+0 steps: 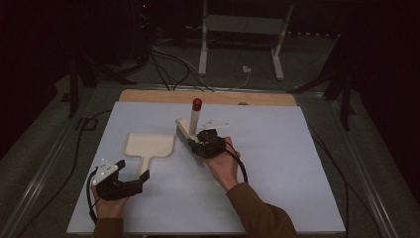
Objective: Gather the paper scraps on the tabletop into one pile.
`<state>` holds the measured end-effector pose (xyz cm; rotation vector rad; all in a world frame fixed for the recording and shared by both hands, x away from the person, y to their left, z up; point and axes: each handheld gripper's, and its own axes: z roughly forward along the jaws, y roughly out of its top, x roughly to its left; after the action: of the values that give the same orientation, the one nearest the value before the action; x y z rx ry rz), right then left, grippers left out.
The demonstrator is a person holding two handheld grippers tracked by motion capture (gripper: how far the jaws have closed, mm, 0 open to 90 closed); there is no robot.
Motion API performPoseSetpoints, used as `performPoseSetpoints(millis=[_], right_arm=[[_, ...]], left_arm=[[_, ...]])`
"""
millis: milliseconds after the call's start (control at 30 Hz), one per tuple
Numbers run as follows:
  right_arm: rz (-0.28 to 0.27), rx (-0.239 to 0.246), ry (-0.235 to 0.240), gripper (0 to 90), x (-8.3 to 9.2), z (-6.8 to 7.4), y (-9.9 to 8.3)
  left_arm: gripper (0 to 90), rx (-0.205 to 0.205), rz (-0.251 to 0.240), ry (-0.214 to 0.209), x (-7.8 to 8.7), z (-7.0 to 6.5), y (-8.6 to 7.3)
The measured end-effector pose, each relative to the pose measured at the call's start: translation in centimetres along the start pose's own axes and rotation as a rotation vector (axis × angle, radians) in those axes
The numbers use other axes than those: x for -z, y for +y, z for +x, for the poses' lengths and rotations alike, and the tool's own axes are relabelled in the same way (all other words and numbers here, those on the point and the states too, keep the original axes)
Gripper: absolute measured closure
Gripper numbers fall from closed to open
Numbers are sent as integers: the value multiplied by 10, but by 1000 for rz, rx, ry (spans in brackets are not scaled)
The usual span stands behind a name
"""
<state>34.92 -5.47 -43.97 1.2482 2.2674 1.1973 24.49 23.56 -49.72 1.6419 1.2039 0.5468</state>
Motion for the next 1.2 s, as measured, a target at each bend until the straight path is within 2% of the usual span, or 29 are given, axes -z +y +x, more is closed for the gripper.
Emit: performPoseSetpoints(millis=[300, 467, 533, 667, 833, 1200], right_arm=[[42, -69, -27, 677, -10, 11, -10], [83, -95, -62, 677, -20, 11, -16], [79, -97, -78, 677, -21, 11, -19], [93, -85, -115, 677, -16, 13, -21], [95, -84, -134, 677, -7, 13, -28], [102, -84, -150, 678, 14, 2, -43]], left_arm=[[7, 0, 2, -1, 0, -1, 0], [7, 0, 2, -4, 0, 0, 0], [7, 0, 2, -4, 0, 0, 0], [7, 0, 2, -6, -1, -1, 0], [7, -1, 3, -6, -1, -2, 0], [7, -4, 7, -6, -1, -2, 0]])
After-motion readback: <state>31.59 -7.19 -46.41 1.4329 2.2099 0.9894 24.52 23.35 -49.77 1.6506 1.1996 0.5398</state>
